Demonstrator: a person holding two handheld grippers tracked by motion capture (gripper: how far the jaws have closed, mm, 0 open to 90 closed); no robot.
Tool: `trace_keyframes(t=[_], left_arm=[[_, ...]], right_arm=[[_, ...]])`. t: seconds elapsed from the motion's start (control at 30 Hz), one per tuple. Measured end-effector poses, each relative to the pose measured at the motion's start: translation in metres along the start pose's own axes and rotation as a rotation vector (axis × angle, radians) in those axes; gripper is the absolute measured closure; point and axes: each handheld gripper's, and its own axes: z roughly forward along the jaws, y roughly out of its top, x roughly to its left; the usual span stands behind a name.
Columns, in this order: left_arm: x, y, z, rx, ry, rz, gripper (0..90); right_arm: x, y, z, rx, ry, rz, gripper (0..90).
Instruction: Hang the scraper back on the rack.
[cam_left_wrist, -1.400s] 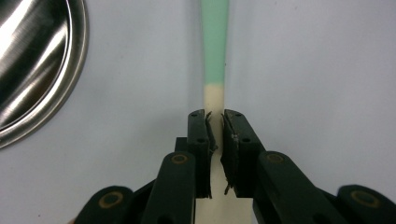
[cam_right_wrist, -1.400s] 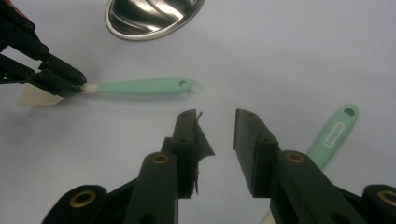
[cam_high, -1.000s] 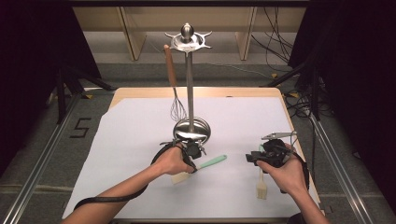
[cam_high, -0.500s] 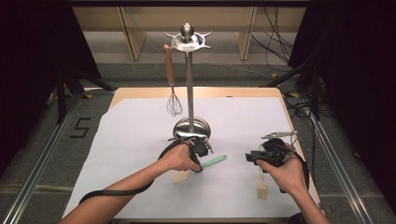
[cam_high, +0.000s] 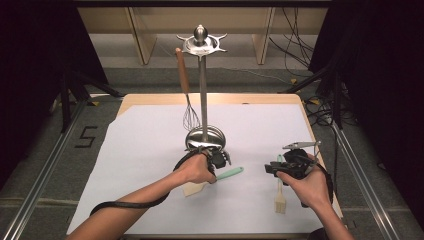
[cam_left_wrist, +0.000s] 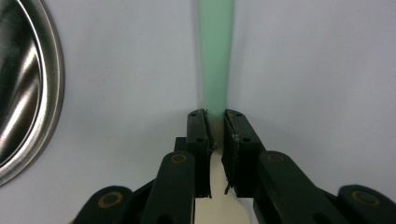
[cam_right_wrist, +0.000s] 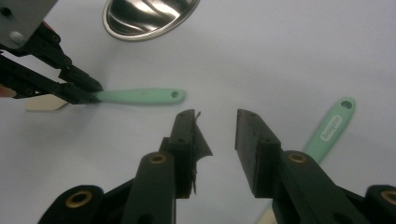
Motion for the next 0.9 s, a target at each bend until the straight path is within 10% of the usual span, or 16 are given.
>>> trace_keyframes(t=[0.3, 0.73, 0.9], left_arm=[[0.0, -0.015, -0.003, -0.123, -0.026, -0.057, 80.6], [-0.005, -0.018, -0.028, -0.468, -0.005, -0.114, 80.5], [-0.003, -0.024, -0.037, -0.466, -0.013, -0.089, 80.4]], right_arm=[[0.002, 0.0, 0.002, -0.017, -0.009, 0.037, 68.8], [0.001, 0.006, -0.005, -0.133, -0.015, 0.042, 68.1], [0.003, 0.009, -0.007, -0.119, -0.014, 0.047, 67.8]])
